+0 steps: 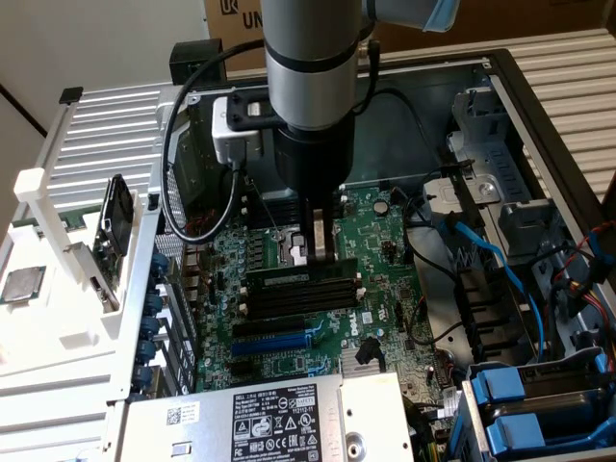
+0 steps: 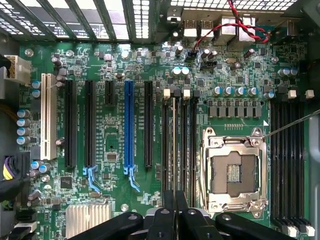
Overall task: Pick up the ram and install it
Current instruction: 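Insert the ram into the slot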
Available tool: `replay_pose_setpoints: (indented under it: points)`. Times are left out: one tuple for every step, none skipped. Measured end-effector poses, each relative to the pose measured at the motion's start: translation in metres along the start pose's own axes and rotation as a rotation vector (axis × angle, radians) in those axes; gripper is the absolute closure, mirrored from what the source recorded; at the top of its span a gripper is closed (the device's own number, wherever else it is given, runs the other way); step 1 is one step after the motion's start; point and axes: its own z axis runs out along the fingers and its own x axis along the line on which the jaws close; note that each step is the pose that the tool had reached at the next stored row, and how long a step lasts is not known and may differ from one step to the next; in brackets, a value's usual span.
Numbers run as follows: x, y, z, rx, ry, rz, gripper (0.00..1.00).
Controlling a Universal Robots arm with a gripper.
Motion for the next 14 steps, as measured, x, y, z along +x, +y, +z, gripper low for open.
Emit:
replay_pose_setpoints:
  points:
    - [-0.0002,-0.0002,0.0,0.0,0.0018,0.0,0.88]
    - [-0.0003,-0.0002,-0.0001,-0.0001,0.0046,0.0,0.88]
    - [-0.0005,-0.0003,0.0,0.0,0.0076,0.0,0.88]
    - [-0.0005,-0.0003,0.0001,0.0002,0.0111,0.0,0.88]
    - [-0.0006,-0.0003,0.0001,0.0002,0.0163,-0.002,0.88]
    - [-0.0005,-0.0003,0.0,0.0,0.0173,-0.003,0.88]
    - [-0.0005,-0.0002,0.0,-0.0001,0.0175,-0.004,0.88]
    - [-0.0005,-0.0002,0.0001,-0.0001,0.0178,-0.005,0.88]
    - [-0.0008,-0.0002,0.0005,0.0,0.0184,-0.005,0.88]
    - [-0.0011,-0.0002,0.0012,0.0,0.0201,-0.006,0.88]
    - [-0.0012,-0.0001,0.0021,0.0,0.0215,-0.006,0.88]
    - [-0.0012,-0.0002,0.0027,-0.0002,0.0222,-0.007,0.88]
    - [-0.0012,-0.0001,0.0029,-0.0002,0.0224,-0.007,0.88]
    - [-0.0012,-0.0002,0.0032,-0.0001,0.0221,-0.007,0.88]
